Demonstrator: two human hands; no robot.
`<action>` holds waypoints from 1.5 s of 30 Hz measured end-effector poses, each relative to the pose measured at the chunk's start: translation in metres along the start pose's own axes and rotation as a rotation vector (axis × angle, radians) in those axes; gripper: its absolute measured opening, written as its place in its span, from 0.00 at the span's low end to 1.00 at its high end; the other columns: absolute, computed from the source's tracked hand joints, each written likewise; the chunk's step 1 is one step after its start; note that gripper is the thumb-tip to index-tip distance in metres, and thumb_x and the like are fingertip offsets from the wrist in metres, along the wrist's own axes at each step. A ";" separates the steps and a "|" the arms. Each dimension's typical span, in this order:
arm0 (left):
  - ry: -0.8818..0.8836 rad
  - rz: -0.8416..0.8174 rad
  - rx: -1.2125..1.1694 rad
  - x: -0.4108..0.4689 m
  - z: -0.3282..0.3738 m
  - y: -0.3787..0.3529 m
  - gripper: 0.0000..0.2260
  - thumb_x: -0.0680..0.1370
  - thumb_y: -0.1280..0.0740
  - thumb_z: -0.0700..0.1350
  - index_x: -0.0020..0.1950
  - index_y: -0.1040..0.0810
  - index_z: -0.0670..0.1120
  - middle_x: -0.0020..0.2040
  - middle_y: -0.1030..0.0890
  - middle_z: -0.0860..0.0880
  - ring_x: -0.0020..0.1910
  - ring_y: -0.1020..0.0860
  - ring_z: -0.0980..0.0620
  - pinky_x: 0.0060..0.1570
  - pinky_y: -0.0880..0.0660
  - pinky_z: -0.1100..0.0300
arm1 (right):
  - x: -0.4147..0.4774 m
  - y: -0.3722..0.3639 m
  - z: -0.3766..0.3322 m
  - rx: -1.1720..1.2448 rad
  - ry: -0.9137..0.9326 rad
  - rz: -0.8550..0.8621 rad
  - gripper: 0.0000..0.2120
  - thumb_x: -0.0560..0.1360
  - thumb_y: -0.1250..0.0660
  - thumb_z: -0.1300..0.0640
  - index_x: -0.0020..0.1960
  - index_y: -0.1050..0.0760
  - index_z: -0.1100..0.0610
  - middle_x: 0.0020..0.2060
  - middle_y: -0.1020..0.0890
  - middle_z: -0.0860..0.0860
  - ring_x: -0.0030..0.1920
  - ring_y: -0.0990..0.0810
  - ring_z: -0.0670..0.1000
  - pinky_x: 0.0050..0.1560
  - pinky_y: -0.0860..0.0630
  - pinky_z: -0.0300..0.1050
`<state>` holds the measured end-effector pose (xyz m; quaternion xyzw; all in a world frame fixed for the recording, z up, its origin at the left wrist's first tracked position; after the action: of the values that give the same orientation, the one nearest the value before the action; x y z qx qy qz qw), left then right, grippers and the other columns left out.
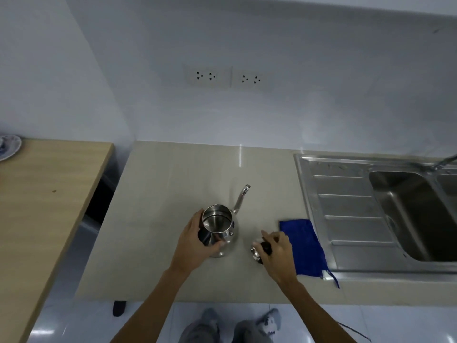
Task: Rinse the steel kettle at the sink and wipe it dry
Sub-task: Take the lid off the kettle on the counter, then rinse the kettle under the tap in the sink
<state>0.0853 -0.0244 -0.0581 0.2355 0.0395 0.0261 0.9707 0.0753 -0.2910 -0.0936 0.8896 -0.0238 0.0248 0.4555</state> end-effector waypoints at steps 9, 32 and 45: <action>-0.008 -0.025 0.000 0.000 0.003 -0.002 0.40 0.64 0.18 0.51 0.72 0.31 0.56 0.64 0.21 0.58 0.65 0.23 0.57 0.66 0.24 0.52 | -0.027 -0.058 0.031 -0.025 -0.058 -0.238 0.24 0.75 0.29 0.47 0.66 0.24 0.60 0.63 0.23 0.56 0.63 0.27 0.57 0.64 0.27 0.52; 0.076 -0.031 0.027 -0.001 -0.012 -0.004 0.46 0.62 0.19 0.60 0.76 0.36 0.55 0.69 0.25 0.57 0.68 0.27 0.58 0.67 0.26 0.54 | -0.024 -0.059 0.017 -0.070 0.041 -0.245 0.36 0.78 0.49 0.33 0.68 0.26 0.60 0.66 0.23 0.56 0.68 0.28 0.57 0.71 0.32 0.52; 0.276 0.116 -0.241 -0.047 -0.025 0.027 0.06 0.79 0.31 0.49 0.49 0.21 0.46 0.37 0.18 0.55 0.34 0.22 0.60 0.35 0.27 0.63 | 0.051 -0.072 -0.035 0.727 -0.546 -0.452 0.27 0.79 0.42 0.37 0.66 0.24 0.56 0.56 0.22 0.48 0.60 0.26 0.49 0.69 0.33 0.49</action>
<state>0.0357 0.0082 -0.0648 0.1136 0.1551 0.1186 0.9741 0.1304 -0.2213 -0.1280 0.9476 0.0615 -0.3011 0.0875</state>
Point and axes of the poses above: each hand's wrist, its own x-axis towards the middle knuckle, its own y-axis out of the back of the hand, z = x × y, the point moved 9 cm from there along x, towards the middle knuckle
